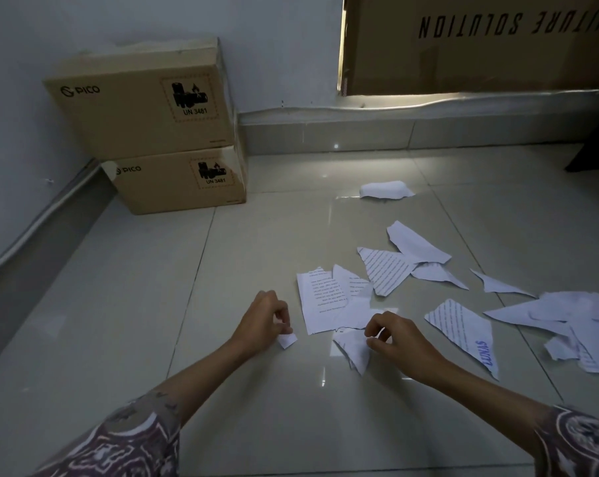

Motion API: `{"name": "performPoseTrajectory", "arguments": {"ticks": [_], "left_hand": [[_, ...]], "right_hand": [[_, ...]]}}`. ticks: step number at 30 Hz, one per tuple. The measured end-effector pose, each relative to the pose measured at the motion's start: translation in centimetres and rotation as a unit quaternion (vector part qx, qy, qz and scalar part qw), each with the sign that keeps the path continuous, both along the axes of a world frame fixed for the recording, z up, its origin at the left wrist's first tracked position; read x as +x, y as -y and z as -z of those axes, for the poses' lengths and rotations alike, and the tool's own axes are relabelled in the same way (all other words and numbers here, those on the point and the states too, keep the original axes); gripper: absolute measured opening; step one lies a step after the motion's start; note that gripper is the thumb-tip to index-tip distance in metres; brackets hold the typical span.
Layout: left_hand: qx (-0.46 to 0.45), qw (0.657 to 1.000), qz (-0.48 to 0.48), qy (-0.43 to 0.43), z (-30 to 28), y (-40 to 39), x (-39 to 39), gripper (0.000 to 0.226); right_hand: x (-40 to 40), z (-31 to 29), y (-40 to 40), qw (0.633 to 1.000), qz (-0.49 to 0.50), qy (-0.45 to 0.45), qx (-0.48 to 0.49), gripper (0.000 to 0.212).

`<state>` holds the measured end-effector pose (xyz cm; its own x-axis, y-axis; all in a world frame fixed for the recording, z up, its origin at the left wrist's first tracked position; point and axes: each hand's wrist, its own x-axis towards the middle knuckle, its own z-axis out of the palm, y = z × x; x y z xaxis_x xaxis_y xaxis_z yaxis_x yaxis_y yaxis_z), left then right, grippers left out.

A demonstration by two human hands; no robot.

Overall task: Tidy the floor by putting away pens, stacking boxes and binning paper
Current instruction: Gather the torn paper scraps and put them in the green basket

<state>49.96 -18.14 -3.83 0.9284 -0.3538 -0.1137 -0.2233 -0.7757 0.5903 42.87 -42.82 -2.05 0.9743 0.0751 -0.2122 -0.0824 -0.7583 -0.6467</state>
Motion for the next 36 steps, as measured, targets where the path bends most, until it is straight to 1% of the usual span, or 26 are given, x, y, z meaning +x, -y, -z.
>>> {"name": "performPoseTrajectory", "arguments": {"ticks": [3,4,6,7,9,13,15,20,22,23,25,27,30,32,33,36], "left_hand": [[0.056,0.997,0.049,-0.032,0.9,0.2,0.9,0.011],[0.065,0.995,0.06,-0.047,1.0,0.3,0.9,0.02],[0.044,0.995,0.055,-0.066,1.4,0.3,0.7,0.037],[0.03,0.996,0.043,-0.07,1.5,0.4,0.5,0.039],[0.014,0.997,0.024,-0.068,1.6,0.5,0.4,0.039],[0.004,0.998,0.012,-0.066,1.3,0.3,0.2,0.037],[-0.017,0.997,0.006,-0.068,0.8,0.0,0.1,0.036],[-0.054,0.996,-0.013,-0.065,0.1,-0.4,0.4,0.023],[-0.061,0.996,-0.017,-0.062,-0.1,-0.2,0.6,0.027],[-0.069,0.995,-0.02,-0.062,-0.3,-0.1,0.6,0.029],[-0.093,0.993,-0.031,-0.065,-0.7,0.2,0.6,0.026],[-0.124,0.988,-0.051,-0.072,-0.9,0.4,0.7,0.015],[-0.165,0.98,-0.078,-0.073,-0.9,0.6,0.6,0.009],[-0.178,0.977,-0.093,-0.075,-0.7,0.6,0.7,0.008],[-0.182,0.975,-0.097,-0.077,-0.7,0.6,0.7,0.007],[-0.192,0.972,-0.104,-0.085,-0.5,0.8,0.6,0.006]], "right_hand": [[0.6,0.7,0.0,1.0,-0.011,0.003,-0.003,0.009],[0.8,0.9,-0.1,1.0,-0.02,0.005,-0.002,0.01],[1.2,1.2,-0.3,0.999,-0.043,0.007,-0.001,0.013],[1.4,1.2,-0.5,0.998,-0.057,0.007,-0.004,0.014],[1.7,1.2,-0.7,0.996,-0.091,-0.001,-0.025,0.023],[2.2,1.4,-1.0,0.982,-0.166,-0.047,-0.082,0.045],[2.3,1.9,-1.0,0.975,-0.186,-0.048,-0.108,0.049],[2.5,2.1,-1.3,0.974,-0.183,-0.058,-0.125,0.046],[2.3,2.0,-1.1,0.974,-0.169,-0.07,-0.134,0.041],[2.3,1.9,-1.0,0.975,-0.167,-0.073,-0.129,0.035],[2.4,1.6,-0.5,0.981,-0.157,-0.079,-0.082,0.018],[2.9,0.9,0.3,0.987,-0.128,-0.096,-0.019,0.012],[4.6,0.1,1.5,0.992,-0.086,-0.086,0.04,0.012],[5.8,-0.2,2.0,0.994,-0.074,-0.064,0.05,0.015],[6.4,-0.3,2.0,0.995,-0.077,-0.051,0.036,0.019],[7.5,0.2,1.8,0.992,-0.116,-0.02,-0.045,0.033]]}}
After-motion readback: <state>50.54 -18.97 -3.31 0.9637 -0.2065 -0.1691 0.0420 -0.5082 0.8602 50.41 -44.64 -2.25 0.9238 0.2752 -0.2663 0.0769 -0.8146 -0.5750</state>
